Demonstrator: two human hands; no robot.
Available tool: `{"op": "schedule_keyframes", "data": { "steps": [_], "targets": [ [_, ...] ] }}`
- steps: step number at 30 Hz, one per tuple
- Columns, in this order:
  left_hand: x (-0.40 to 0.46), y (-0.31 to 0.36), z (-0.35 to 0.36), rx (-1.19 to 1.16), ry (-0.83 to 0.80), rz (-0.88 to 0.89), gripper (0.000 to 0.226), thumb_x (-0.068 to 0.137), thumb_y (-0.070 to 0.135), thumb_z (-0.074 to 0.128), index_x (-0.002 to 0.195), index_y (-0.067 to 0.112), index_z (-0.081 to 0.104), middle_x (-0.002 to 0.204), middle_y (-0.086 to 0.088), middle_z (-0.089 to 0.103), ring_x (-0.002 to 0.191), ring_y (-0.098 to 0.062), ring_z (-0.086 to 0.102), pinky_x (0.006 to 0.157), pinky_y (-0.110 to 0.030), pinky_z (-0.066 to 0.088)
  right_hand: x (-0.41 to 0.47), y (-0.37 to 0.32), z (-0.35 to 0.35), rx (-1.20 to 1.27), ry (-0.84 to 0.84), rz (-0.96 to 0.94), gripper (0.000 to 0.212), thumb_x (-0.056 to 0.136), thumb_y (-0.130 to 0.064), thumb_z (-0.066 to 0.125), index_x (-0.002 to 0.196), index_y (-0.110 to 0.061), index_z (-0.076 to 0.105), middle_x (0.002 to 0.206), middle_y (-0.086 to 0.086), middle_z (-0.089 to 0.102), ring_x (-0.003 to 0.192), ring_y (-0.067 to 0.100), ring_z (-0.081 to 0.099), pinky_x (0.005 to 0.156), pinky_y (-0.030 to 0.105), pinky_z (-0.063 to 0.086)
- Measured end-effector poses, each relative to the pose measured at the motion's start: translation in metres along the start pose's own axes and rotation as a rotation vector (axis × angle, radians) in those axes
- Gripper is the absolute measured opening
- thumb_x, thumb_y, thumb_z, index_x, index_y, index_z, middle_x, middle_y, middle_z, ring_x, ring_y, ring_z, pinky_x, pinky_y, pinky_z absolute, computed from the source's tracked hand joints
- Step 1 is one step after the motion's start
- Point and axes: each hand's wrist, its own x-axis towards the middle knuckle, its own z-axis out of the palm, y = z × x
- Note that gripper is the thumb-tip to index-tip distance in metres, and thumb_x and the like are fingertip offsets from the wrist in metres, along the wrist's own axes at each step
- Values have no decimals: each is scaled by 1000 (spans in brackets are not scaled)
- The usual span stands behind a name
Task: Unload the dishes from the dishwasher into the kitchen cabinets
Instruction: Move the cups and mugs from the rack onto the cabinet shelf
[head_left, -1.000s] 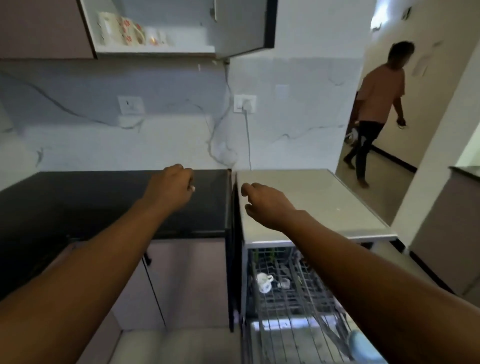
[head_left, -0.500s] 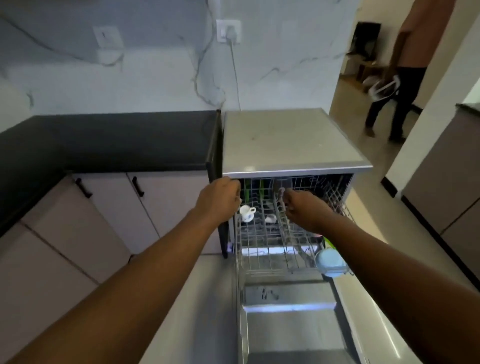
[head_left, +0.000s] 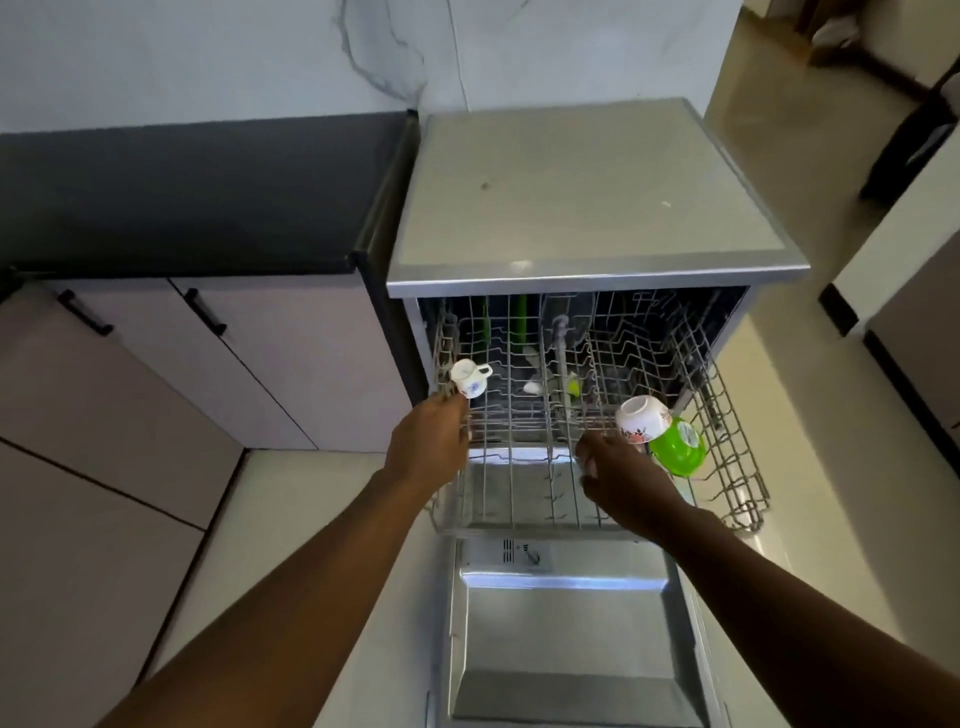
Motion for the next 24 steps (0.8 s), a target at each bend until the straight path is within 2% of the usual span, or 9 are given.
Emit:
{"op": "schedule_keyframes", "data": {
  "steps": [5, 11, 13, 17, 19, 21, 24],
  "targets": [
    [74, -11, 64, -17, 41, -85, 22, 87, 9, 57, 108, 6, 62, 112, -14, 61, 101, -33, 59, 76, -40, 50, 64, 63, 28, -32, 55, -37, 46, 78, -19, 68, 122, -16, 52, 117, 11, 61, 100, 31, 60, 78, 38, 51],
    [141, -33, 123, 19, 66, -126, 39, 84, 10, 66, 122, 9, 58, 120, -17, 60, 107, -36, 57, 81, -43, 51, 137, 130, 45, -281, 141, -1, 77, 72, -37, 78, 137, -16, 42, 138, 16, 43, 124, 35, 42, 100, 45, 38],
    [159, -44, 136, 61, 78, -109, 45, 80, 8, 70, 124, 9, 57, 119, -17, 61, 107, -36, 58, 82, -42, 51, 156, 151, 50, -349, 82, 63, 88, 67, -43, 80, 140, -17, 40, 141, 20, 38, 127, 39, 36, 101, 49, 36],
    [189, -70, 155, 227, 118, -81, 53, 62, 8, 83, 110, 8, 62, 104, -15, 65, 95, -34, 61, 78, -39, 50, 173, 182, 59, -370, -10, 144, 104, 65, -50, 80, 147, -20, 24, 148, 21, 24, 136, 40, 23, 106, 51, 29],
    [201, -82, 164, 269, 80, -69, 56, 56, 12, 86, 106, 7, 61, 102, -14, 66, 92, -34, 61, 78, -40, 48, 175, 194, 62, -390, -46, 142, 107, 65, -53, 78, 148, -20, 18, 149, 21, 23, 136, 38, 24, 106, 50, 30],
    [211, -89, 175, 257, 43, -58, 58, 56, 13, 86, 108, 8, 61, 104, -14, 65, 93, -34, 61, 79, -40, 47, 176, 201, 61, -393, -79, 136, 106, 67, -55, 76, 148, -19, 18, 145, 19, 30, 132, 36, 34, 105, 47, 33],
    [222, -91, 188, 302, 11, -60, 65, 57, 14, 85, 115, 10, 57, 116, -12, 60, 104, -32, 55, 87, -39, 44, 179, 202, 53, -378, -30, 104, 102, 60, -53, 79, 143, -19, 32, 134, 17, 43, 118, 35, 45, 96, 44, 39]
  ]
}}
